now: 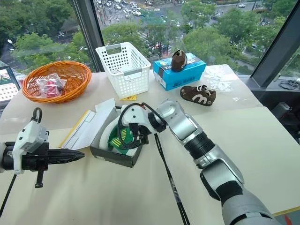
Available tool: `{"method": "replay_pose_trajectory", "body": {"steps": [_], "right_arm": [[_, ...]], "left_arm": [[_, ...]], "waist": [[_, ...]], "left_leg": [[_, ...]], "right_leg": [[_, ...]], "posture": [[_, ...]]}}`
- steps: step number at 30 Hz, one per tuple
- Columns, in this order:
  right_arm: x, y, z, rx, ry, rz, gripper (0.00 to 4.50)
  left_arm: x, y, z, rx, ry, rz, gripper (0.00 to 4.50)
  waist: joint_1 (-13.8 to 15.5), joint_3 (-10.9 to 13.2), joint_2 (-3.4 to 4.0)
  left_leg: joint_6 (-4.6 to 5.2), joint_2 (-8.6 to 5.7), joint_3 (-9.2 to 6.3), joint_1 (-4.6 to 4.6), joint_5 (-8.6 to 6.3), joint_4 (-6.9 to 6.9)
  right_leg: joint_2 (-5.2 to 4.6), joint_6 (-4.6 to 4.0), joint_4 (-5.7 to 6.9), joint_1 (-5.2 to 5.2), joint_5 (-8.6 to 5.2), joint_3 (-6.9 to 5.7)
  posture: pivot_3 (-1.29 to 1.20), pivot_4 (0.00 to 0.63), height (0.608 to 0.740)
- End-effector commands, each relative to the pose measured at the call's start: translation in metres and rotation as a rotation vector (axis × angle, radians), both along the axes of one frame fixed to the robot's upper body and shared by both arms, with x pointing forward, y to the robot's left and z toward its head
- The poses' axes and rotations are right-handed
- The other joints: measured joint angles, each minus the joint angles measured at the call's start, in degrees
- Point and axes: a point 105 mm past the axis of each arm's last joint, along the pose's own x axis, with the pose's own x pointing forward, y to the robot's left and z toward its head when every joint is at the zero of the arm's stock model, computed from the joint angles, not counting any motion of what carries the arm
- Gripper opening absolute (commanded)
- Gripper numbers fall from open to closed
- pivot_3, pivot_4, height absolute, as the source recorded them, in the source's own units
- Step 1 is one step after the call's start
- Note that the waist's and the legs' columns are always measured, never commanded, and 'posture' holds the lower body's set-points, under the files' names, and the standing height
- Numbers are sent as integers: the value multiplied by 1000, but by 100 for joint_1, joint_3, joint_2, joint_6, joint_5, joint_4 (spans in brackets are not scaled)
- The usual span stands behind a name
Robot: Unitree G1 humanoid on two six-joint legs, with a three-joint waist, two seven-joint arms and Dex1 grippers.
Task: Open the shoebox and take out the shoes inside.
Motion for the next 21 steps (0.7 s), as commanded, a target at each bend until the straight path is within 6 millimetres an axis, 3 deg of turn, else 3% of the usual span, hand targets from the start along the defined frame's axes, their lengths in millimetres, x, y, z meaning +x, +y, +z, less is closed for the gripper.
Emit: {"method": "replay_pose_trajectory", "body": {"steps": [1,10,18,21], "right_arm": [[0,-3,-1,-22,1,-10,3117],[0,-4,-1,-25,-13,-12,46],[1,-3,6,-2,-29,-20,46],[1,-1,21,35,-44,-24,46]], "left_arm": [[0,-3,7,6,-39,-15,0],[2,-2,8,8,-45,-17,0],[2,-2,7,9,-46,-18,0],[2,-3,7,8,-46,-20,0]], "waist": [[1,0,0],[-4,0,0],[-6,0,0],[-6,0,0]], "left_leg": [[1,0,0,0,-1,0],[20,1,-3,3,-11,0],[19,1,-3,3,-11,0],[18,1,-2,2,-10,0]], "right_leg": [[0,0,0,0,0,0],[3,-3,6,0,3,-1],[2,-3,4,0,3,-1],[2,-3,3,0,3,-1]], "posture": [[0,150,731],[0,150,731],[0,150,731],[0,150,731]]}}
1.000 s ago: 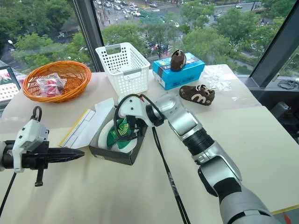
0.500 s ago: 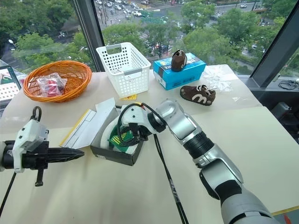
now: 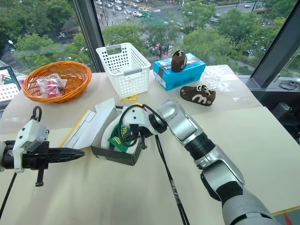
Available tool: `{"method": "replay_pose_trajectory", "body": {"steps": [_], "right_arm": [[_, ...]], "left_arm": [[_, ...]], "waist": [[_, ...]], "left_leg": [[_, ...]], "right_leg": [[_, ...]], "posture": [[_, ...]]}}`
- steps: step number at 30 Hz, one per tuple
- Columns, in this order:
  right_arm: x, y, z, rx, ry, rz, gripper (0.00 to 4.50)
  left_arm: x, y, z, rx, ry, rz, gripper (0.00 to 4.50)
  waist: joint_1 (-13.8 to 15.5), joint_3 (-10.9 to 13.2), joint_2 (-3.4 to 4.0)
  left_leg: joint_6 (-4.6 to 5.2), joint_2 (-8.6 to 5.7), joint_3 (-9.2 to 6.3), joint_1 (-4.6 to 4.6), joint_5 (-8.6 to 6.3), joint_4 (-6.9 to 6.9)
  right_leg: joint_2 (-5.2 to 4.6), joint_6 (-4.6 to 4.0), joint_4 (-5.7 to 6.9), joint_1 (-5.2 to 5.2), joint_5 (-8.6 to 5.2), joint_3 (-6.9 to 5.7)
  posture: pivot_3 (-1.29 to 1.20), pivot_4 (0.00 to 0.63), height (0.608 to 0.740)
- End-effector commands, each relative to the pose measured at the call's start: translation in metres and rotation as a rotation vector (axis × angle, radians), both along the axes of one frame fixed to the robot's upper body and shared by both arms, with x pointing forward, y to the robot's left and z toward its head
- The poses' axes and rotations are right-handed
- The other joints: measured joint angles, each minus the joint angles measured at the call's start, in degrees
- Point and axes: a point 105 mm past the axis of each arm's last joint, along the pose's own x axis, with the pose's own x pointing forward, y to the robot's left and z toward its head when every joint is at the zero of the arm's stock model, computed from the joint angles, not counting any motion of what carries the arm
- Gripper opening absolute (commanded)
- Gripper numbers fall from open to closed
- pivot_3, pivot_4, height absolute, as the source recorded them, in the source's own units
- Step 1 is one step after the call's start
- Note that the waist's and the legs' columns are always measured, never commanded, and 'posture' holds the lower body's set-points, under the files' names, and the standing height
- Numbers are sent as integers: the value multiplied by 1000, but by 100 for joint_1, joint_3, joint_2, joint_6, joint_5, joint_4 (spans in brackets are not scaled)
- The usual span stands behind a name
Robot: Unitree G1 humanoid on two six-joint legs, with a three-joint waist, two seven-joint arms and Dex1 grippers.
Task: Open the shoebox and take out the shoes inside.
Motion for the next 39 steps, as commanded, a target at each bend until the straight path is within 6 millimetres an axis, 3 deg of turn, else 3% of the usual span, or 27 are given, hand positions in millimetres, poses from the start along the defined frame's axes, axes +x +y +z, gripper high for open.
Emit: {"method": "replay_pose_trajectory", "body": {"steps": [1,8,9,13,17,21,27,35,39], "right_arm": [[1,2,31,73,-60,-13,46],[-12,-4,76,135,-120,-2,46],[-13,-8,80,127,-157,9,578],[1,-19,85,59,-357,43,1801],[20,-27,65,-85,-622,130,3200],[42,-16,58,-115,-952,208,4429],[55,-4,56,-82,-1167,284,4429],[45,-8,34,-152,-1267,543,4429],[45,-9,32,-175,-1310,600,4429]], "left_arm": [[1,-2,5,8,-36,-15,0],[2,-1,6,6,-37,-14,0],[2,-1,5,6,-36,-14,0],[2,-1,4,4,-35,-17,0],[3,-2,4,-1,-36,-19,0],[3,-4,3,-7,-37,-20,0],[1,-5,2,-10,-34,-18,0],[-2,-4,3,-9,-31,-13,0],[-3,-5,3,-10,-29,-16,0]], "waist": [[0,0,0],[-1,1,1],[-1,1,1],[0,1,1],[-9,0,0],[-64,2,-1],[-150,2,-2],[-164,2,-3],[-192,2,-3]], "left_leg": [[0,0,0,0,0,0],[0,2,0,-3,0,-2],[0,1,0,-3,0,-2],[8,-2,2,-3,-5,-2],[8,-2,4,-2,-5,-2],[-27,-1,9,-2,15,-3],[-49,2,9,-4,28,-10],[-45,1,9,-5,26,-11],[-45,3,10,-3,26,-14]], "right_leg": [[0,0,0,0,0,0],[1,0,0,-6,0,-1],[0,0,0,-6,0,-1],[-1,1,-5,-4,0,-1],[1,2,-6,-4,-1,0],[2,1,-3,-7,-1,4],[5,-1,1,-14,-2,13],[2,1,-3,-14,-3,17],[6,0,-1,-16,-4,22]], "posture": [[0,150,731],[0,150,731],[0,150,731],[0,150,731],[0,150,731],[0,150,731],[0,150,731],[0,150,731],[0,150,731]]}}
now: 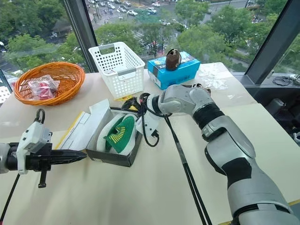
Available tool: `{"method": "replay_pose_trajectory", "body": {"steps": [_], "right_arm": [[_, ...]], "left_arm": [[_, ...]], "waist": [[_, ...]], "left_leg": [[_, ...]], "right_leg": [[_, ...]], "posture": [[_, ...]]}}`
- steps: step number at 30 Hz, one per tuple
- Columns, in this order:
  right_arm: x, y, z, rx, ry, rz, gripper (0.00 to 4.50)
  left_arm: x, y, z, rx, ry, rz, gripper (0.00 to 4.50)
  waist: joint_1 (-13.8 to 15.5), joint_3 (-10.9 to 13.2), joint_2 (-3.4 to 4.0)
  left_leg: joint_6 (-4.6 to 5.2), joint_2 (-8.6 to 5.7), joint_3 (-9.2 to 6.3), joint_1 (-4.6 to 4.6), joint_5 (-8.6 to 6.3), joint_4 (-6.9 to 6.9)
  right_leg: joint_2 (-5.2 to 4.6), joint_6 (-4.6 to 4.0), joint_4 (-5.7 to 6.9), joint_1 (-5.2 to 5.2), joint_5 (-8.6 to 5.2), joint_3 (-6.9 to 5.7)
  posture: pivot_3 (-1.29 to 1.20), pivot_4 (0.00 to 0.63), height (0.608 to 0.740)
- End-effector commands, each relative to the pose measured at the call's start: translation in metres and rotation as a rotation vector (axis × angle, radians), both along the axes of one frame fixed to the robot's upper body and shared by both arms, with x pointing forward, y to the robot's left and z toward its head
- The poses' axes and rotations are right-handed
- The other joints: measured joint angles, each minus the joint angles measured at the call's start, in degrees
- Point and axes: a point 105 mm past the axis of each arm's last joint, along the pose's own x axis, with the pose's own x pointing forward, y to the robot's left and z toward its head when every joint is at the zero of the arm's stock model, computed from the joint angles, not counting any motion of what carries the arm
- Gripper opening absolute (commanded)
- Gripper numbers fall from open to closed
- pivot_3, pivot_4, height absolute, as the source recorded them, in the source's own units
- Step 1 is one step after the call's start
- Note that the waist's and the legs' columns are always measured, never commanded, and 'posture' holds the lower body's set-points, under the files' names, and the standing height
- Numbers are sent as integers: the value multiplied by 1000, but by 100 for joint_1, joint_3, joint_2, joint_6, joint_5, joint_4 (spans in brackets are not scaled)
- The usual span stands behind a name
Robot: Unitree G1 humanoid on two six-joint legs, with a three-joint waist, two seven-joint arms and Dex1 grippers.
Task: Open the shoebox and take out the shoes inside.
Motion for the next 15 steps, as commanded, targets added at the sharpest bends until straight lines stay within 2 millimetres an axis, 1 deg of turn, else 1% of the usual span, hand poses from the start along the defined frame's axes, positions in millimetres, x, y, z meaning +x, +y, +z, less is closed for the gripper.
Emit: {"method": "replay_pose_trajectory", "body": {"steps": [1,3,6,9,15], "right_arm": [[-3,4,9,-20,-53,59,4429],[-1,5,16,-15,-75,63,4429],[-3,7,20,-18,-89,84,4429],[-11,8,9,-60,-77,137,4429],[-29,11,-21,-171,-46,254,4429]], "left_arm": [[-2,-2,7,4,-40,-8,0],[-2,-3,6,2,-40,-8,0],[-2,-3,6,0,-44,-5,0],[-2,-4,6,-1,-46,-3,0],[-2,-3,5,0,-43,-5,0]], "waist": [[0,0,0],[6,0,0],[12,0,0],[14,0,0],[0,-1,0]], "left_leg": [[0,0,0,1,0,0],[-1,0,0,1,1,0],[-1,-2,0,0,1,0],[0,-2,-1,0,0,0],[0,0,-1,2,0,-1]], "right_leg": [[1,0,1,0,0,1],[0,-1,2,0,0,1],[-2,-1,2,0,0,0],[-2,0,2,0,0,0],[1,-1,2,0,-1,2]], "posture": [[0,150,731],[0,150,731],[0,150,731],[0,150,731],[0,150,731]]}}
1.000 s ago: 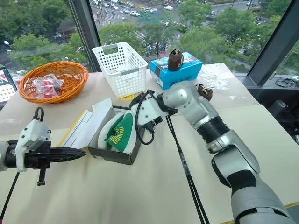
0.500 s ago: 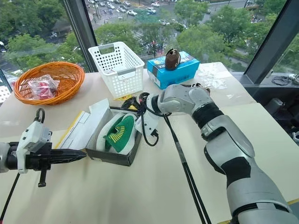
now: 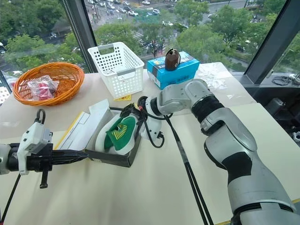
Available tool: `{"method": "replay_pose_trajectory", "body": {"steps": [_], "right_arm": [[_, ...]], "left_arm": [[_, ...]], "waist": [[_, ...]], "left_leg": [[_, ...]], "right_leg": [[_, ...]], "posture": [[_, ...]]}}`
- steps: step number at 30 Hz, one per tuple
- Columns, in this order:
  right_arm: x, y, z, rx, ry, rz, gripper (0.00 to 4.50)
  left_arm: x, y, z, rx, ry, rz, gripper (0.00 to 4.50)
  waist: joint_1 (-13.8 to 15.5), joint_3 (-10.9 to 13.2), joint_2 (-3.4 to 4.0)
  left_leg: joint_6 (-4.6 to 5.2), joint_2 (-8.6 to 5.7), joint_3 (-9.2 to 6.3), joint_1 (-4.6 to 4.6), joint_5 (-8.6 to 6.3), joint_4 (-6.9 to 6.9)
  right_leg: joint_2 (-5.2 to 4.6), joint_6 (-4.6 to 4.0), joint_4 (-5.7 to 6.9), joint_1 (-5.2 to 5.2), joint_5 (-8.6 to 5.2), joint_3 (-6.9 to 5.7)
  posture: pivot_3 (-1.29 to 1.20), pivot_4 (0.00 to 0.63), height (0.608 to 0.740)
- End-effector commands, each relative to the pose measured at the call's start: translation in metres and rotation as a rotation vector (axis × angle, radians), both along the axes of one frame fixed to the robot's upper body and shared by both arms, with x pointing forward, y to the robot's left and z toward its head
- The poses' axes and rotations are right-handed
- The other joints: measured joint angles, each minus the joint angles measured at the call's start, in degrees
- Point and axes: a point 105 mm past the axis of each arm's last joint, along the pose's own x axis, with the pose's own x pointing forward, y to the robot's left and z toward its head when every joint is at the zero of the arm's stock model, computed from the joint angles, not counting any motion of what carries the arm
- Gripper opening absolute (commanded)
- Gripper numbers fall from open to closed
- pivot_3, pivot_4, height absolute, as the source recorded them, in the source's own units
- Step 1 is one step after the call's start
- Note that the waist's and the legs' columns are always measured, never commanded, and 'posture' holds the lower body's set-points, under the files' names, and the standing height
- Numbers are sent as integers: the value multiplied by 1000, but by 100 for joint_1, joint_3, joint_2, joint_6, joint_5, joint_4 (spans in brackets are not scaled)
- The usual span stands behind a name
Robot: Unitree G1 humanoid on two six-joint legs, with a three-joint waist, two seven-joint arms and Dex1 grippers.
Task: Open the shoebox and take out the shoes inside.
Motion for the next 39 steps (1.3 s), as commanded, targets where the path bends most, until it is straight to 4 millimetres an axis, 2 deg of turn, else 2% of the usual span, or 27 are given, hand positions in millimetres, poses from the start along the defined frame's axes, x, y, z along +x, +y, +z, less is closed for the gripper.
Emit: {"method": "replay_pose_trajectory", "body": {"steps": [1,6,12,16,21,24,30,34,39], "right_arm": [[-21,9,-22,-83,34,126,4429],[-26,19,-33,-146,26,168,4429],[-29,21,-65,-247,65,196,4429],[-30,28,-76,-224,101,183,4429],[-27,33,-79,-176,137,137,4429],[-20,37,-72,-114,146,88,3740],[-19,42,-49,-24,199,56,1757],[-22,46,-39,12,218,60,1757],[-15,51,-15,128,244,0,1757]], "left_arm": [[-1,-1,7,6,-35,-11,0],[0,-2,6,2,-36,-12,0],[-1,-4,5,-5,-34,-13,0],[-1,-5,4,-9,-33,-12,0],[-1,-5,5,-8,-37,-11,0],[0,-6,5,-9,-38,-15,0],[3,-6,6,-7,-44,-23,0],[5,-7,6,-5,-45,-28,0],[7,-8,6,-7,-46,-37,0]], "waist": [[-1,-1,0],[-11,-3,-1],[-54,-11,-7],[-45,-13,-9],[-68,-21,-20],[-89,-21,-20],[-129,-21,-20],[-129,-20,-19],[-129,-17,-19]], "left_leg": [[0,0,0,0,0,0],[0,0,2,4,0,0],[-5,3,3,14,3,-2],[-7,2,0,14,4,-2],[-6,1,0,15,4,-2],[-10,3,-1,23,6,-4],[-13,3,-2,33,8,-10],[-12,3,-4,30,7,-12],[-10,3,-4,14,6,-12]], "right_leg": [[0,0,0,0,0,0],[1,0,3,1,0,3],[5,-5,13,3,-3,6],[3,-6,13,4,-4,4],[1,-6,9,8,-4,5],[4,-8,14,11,-5,5],[6,-12,21,16,-6,7],[7,-13,18,15,-5,6],[4,-12,12,6,-4,5]], "posture": [[0,150,731],[0,150,731],[0,150,731],[0,150,731],[0,150,731],[0,150,731],[0,150,731],[0,150,731],[0,150,731]]}}
